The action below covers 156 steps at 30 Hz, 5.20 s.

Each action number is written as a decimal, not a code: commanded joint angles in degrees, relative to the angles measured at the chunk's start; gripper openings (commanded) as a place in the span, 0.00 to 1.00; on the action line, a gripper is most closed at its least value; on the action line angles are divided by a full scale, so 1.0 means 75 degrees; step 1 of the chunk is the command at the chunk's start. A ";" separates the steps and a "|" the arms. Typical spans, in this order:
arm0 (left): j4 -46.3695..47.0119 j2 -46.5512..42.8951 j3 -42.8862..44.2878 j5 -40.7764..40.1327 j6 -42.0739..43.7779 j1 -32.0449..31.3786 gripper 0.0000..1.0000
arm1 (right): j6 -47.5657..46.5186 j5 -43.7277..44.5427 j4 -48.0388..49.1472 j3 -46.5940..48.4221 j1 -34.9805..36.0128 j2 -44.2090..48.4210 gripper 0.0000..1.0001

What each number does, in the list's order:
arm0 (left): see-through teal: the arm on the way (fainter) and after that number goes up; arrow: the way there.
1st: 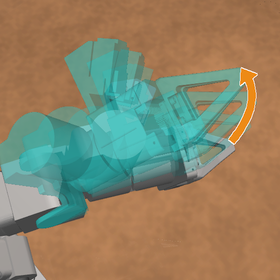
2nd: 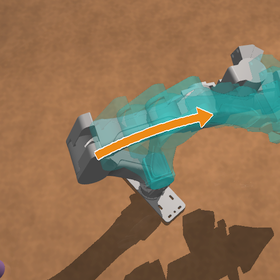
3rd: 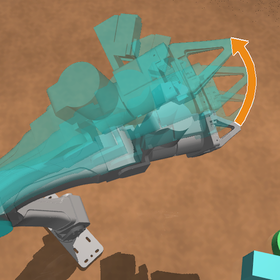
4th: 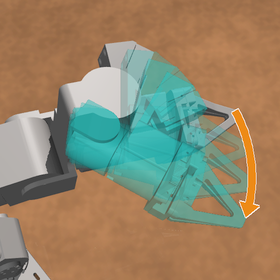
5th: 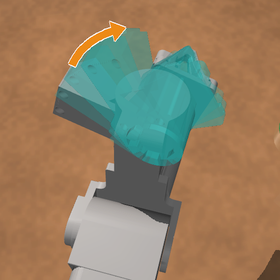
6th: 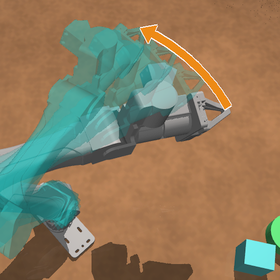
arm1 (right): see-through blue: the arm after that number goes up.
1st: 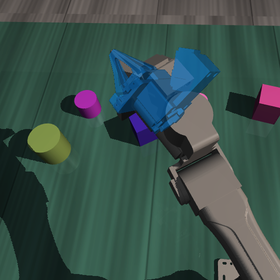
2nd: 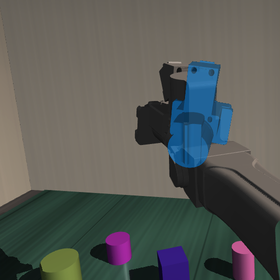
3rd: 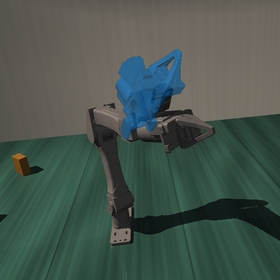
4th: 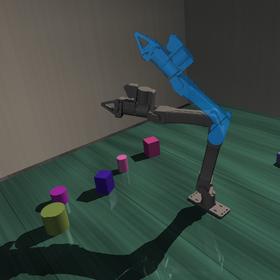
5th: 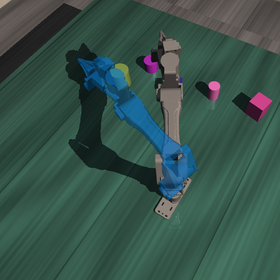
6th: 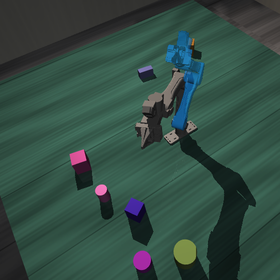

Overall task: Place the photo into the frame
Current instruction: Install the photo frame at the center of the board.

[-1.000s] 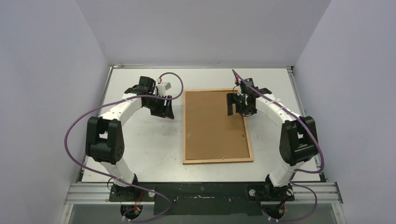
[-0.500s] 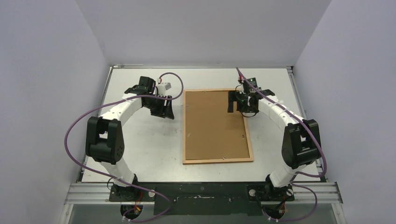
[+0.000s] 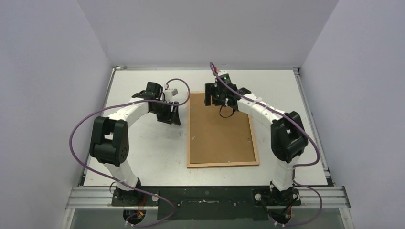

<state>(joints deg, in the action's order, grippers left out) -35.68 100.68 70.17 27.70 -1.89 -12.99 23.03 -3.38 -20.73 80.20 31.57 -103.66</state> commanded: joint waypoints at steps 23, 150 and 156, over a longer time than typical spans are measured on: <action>0.1781 0.0961 -0.0228 -0.0341 -0.0498 -0.1067 0.54 | 0.0113 0.0402 0.0307 0.4692 -0.0362 -0.3903 0.49; 0.1723 0.0055 -0.1401 0.2079 0.1398 -0.0266 0.39 | 0.5917 0.2031 -0.1353 -0.6019 0.2346 0.7027 0.83; 0.1711 0.0086 -0.1408 0.2052 0.1396 -0.0276 0.39 | 0.7268 0.2891 -0.1879 -0.6165 0.4317 0.6711 0.83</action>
<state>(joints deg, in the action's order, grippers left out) -23.88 102.87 59.42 41.98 8.16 -15.03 67.37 10.44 -31.70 33.39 58.06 -51.59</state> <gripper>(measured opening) 0.394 0.827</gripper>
